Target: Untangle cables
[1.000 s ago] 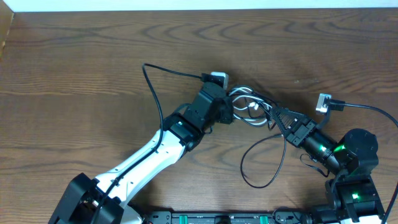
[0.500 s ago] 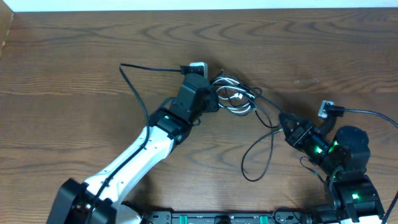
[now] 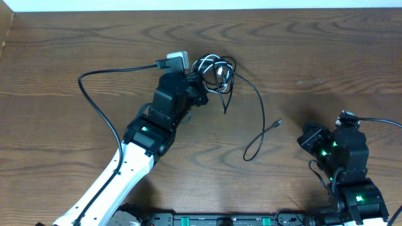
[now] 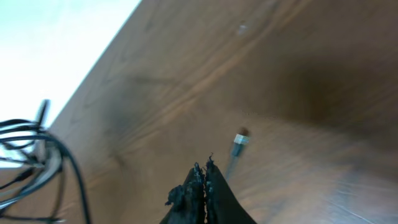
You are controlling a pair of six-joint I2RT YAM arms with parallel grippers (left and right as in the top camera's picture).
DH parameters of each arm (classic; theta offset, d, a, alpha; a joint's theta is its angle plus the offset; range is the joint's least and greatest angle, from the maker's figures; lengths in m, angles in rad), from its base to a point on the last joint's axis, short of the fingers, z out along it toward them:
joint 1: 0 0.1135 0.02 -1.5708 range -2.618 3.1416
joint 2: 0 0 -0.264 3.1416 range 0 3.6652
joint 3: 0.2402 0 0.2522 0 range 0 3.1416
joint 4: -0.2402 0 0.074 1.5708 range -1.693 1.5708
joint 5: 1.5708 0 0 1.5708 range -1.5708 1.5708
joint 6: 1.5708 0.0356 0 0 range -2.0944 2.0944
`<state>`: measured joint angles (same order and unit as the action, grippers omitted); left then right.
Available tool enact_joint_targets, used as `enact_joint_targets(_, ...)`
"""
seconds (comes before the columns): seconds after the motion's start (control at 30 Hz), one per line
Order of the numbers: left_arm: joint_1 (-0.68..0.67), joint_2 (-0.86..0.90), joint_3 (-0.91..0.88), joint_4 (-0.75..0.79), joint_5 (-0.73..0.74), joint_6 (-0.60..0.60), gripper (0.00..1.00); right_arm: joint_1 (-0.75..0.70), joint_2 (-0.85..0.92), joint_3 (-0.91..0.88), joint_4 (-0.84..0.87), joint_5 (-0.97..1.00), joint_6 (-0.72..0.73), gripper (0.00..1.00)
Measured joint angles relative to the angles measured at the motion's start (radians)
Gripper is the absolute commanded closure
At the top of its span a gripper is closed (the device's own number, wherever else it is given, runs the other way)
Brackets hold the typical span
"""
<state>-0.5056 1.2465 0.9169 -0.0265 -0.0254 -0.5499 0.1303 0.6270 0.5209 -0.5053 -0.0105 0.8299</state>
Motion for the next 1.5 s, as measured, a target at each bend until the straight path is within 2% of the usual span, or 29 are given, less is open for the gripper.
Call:
enact_joint_targets(0.17, 0.000, -0.044, 0.000, -0.002, 0.000, -0.018, 0.93, 0.000, 0.000, 0.000, -0.045, 0.031, -0.002, 0.95)
enact_joint_targets(0.3, 0.000, -0.075, 0.000, -0.002, 0.000, -0.028, 0.92, 0.000, 0.000, 0.000, -0.071, 0.064, -0.005, 0.90)
enact_joint_targets(0.4, 0.000, -0.080, 0.000, -0.002, 0.002, -0.038, 0.92, 0.000, 0.000, 0.000, -0.069, 0.074, -0.008, 0.79)
enact_joint_targets(0.5, 0.000, -0.080, 0.000, -0.002, 0.040, -0.049, 0.92, 0.000, 0.000, 0.000, -0.045, 0.047, -0.010, 0.65)
enact_joint_targets(0.6, 0.000, -0.080, 0.000, -0.002, 0.122, -0.036, 0.92, -0.001, 0.000, 0.000, 0.007, -0.037, -0.009, 0.54)
enact_joint_targets(0.7, 0.000, -0.080, 0.000, -0.002, 0.253, 0.032, 0.92, -0.001, 0.000, 0.000, 0.085, -0.151, -0.027, 0.47)
enact_joint_targets(0.8, 0.000, -0.080, 0.000, -0.005, 0.405, 0.109, 0.92, -0.001, 0.001, 0.000, 0.190, -0.276, -0.105, 0.37)
enact_joint_targets(0.93, 0.000, -0.080, 0.000, -0.009, 0.583, 0.174, 0.92, -0.001, 0.015, 0.000, 0.284, -0.416, -0.209, 0.34)
enact_joint_targets(1.03, 0.000, -0.080, 0.000, -0.007, 0.721, 0.198, 0.92, -0.001, 0.075, 0.000, 0.299, -0.496, -0.259, 0.38)
enact_joint_targets(1.07, 0.000, -0.080, 0.000, -0.007, 0.753, 0.204, 0.92, 0.001, 0.102, 0.000, 0.312, -0.511, -0.269, 0.49)
enact_joint_targets(1.1, 0.000, -0.080, 0.000, -0.007, 0.780, 0.209, 0.92, 0.002, 0.118, 0.000, 0.317, -0.517, -0.274, 0.56)
enact_joint_targets(1.17, 0.000, -0.080, 0.000, -0.005, 0.809, 0.211, 0.92, 0.011, 0.166, 0.000, 0.352, -0.534, -0.283, 0.79)
enact_joint_targets(1.23, 0.000, -0.080, 0.000, 0.005, 0.826, 0.211, 0.92, 0.021, 0.209, 0.000, 0.378, -0.544, -0.289, 0.92)
enact_joint_targets(1.3, 0.000, -0.080, 0.000, 0.017, 0.840, 0.203, 0.92, 0.025, 0.258, 0.000, 0.392, -0.538, -0.292, 0.99)
enact_joint_targets(1.43, 0.001, -0.080, 0.000, 0.091, 0.917, 0.183, 0.92, 0.026, 0.349, 0.000, 0.394, -0.433, -0.259, 0.99)
enact_joint_targets(1.5, 0.001, -0.080, 0.000, 0.135, 0.985, 0.180, 0.92, 0.026, 0.389, 0.000, 0.404, -0.386, -0.245, 0.95)
